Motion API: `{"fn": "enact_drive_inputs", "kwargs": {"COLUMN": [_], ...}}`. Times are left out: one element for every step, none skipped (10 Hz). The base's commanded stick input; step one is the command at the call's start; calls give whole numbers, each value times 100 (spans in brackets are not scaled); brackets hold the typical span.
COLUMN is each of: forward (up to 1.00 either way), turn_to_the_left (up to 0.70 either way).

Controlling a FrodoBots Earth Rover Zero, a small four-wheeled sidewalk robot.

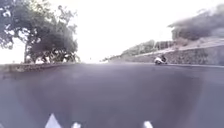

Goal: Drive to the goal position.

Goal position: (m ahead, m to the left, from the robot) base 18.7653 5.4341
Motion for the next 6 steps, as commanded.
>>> {"fn": "enact_drive_inputs", "kwargs": {"forward": [85, 85, 85, 85, 85, 85], "turn_to_the_left": [-33, -33, -33, -33, -33, -33]}}
